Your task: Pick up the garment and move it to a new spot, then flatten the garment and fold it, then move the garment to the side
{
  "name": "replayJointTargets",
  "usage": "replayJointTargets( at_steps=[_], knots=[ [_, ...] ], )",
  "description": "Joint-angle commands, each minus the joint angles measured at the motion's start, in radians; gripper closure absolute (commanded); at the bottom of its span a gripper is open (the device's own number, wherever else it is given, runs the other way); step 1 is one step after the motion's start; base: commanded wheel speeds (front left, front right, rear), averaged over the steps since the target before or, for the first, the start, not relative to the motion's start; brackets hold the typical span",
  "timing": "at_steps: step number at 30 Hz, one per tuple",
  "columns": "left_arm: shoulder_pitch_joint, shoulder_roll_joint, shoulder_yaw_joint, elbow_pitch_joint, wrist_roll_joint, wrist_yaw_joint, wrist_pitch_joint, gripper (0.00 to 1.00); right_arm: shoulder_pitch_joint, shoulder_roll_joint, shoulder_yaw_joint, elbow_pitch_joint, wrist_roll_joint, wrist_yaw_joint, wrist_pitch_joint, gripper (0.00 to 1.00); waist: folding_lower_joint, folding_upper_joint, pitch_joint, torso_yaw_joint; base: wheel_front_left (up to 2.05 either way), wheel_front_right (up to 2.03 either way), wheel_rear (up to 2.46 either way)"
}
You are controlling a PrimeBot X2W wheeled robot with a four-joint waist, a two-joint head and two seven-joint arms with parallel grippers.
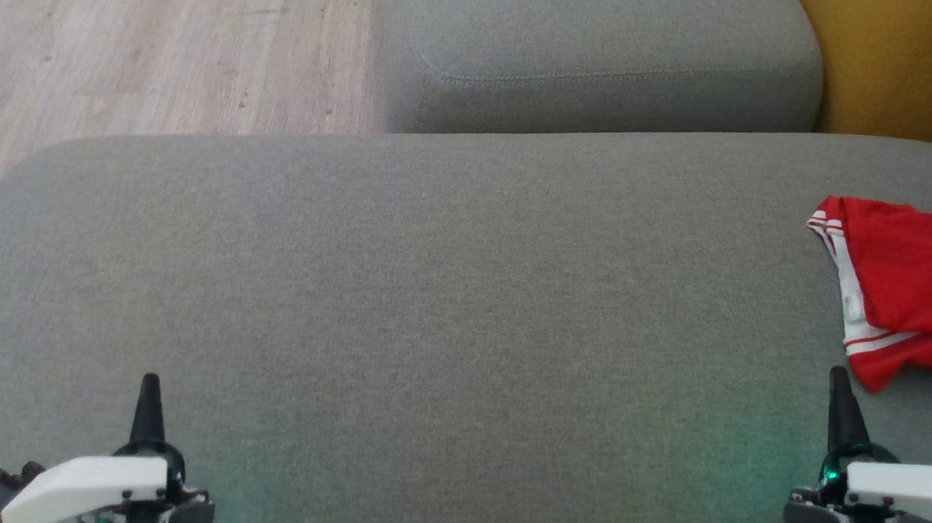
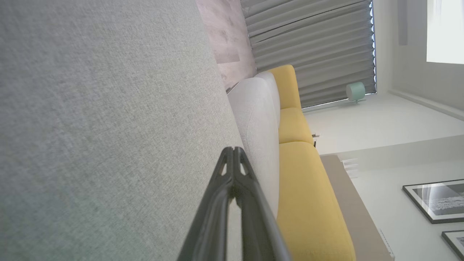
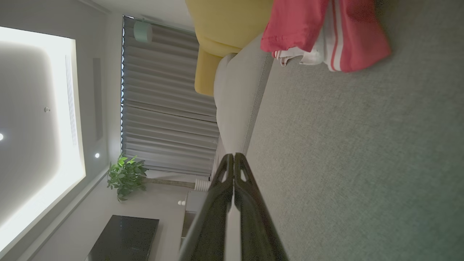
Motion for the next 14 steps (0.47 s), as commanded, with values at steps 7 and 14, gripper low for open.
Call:
replayJointTargets(
  at_steps=[7, 14],
  knots=[
    [-0.071, 0.002, 0.052, -0.037, -0.095, -0.018, 0.026, 1.0, -0.071, -0.005, -0.002, -0.047, 0.095, -0.001, 0.027, 1.0, 0.0, 0.0, 0.01, -0.003, 0.0, 0.0, 0.0],
    [-0.086, 0.002, 0.069, -0.039, -0.174, -0.03, 0.047, 1.0, -0.085, -0.004, -0.016, -0.053, 0.172, -0.001, 0.047, 1.0, 0.0, 0.0, 0.019, -0.006, 0.0, 0.0, 0.0]
  ],
)
